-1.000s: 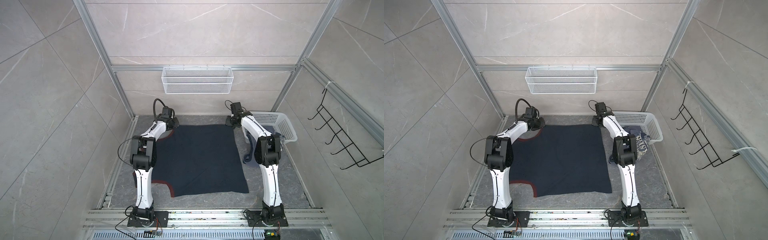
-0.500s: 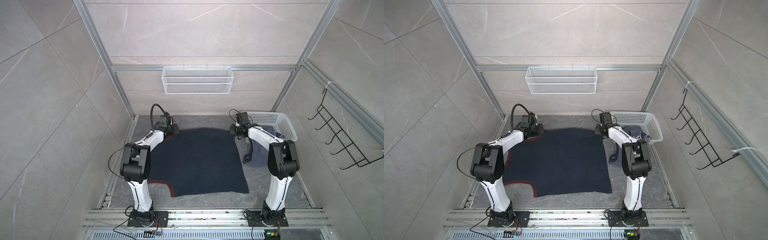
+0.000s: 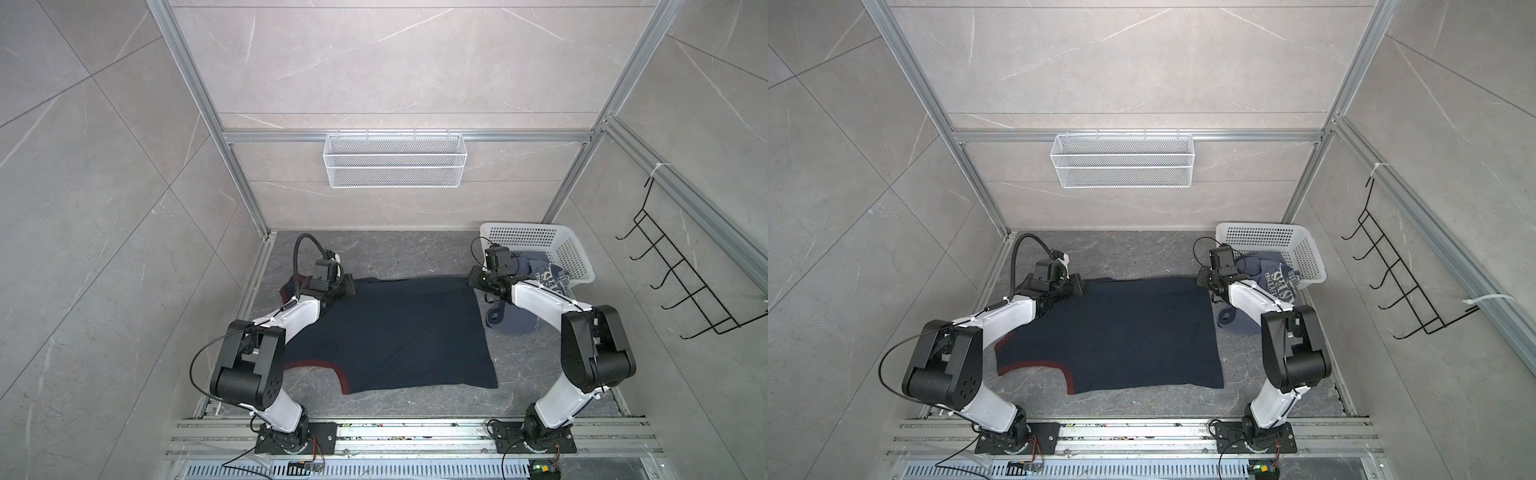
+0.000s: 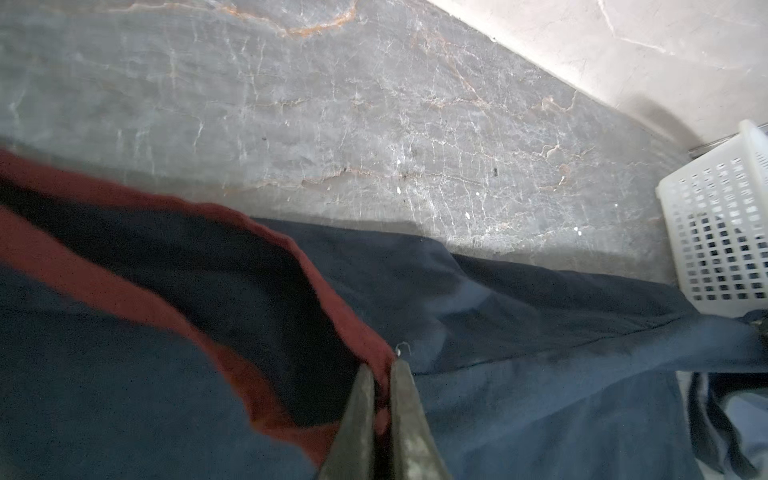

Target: Fold and stack the tank tops

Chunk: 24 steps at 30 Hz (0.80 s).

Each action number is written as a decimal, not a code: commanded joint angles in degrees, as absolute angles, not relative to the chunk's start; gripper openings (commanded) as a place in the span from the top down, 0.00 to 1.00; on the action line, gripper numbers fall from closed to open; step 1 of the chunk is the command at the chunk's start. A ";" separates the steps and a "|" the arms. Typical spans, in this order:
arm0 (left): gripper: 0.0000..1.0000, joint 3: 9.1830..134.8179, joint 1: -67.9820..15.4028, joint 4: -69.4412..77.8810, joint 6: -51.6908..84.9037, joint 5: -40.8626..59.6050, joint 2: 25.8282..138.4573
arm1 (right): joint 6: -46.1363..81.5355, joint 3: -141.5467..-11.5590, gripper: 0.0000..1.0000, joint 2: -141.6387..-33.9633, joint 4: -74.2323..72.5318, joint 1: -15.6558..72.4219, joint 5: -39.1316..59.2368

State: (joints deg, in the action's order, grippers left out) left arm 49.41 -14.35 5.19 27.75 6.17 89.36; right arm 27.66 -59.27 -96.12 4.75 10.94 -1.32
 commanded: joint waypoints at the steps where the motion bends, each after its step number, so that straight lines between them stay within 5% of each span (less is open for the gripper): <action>1: 0.94 45.02 -15.01 10.62 30.42 6.59 85.27 | 29.76 -55.12 1.00 -92.80 0.92 10.59 -3.14; 7: 0.90 37.29 -16.24 11.91 32.15 6.21 81.25 | 32.61 -48.99 0.90 -91.08 -1.16 10.59 -2.92; 12: 0.59 33.16 -16.96 11.20 34.09 7.25 79.16 | 34.67 -45.41 0.65 -89.17 -1.65 10.03 -0.46; 16: 0.45 34.82 -16.91 4.97 34.71 5.88 74.41 | 34.61 -45.88 0.51 -86.54 1.74 9.19 0.40; 24: 0.43 46.09 -16.88 -9.90 35.60 3.52 78.82 | 34.06 -52.79 0.47 -90.85 9.22 8.77 3.91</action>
State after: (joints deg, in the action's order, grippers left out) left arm 42.37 -16.80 -3.16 34.74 5.08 76.34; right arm 33.91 -49.25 -88.36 4.51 8.82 1.78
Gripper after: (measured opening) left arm 0.571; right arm 0.530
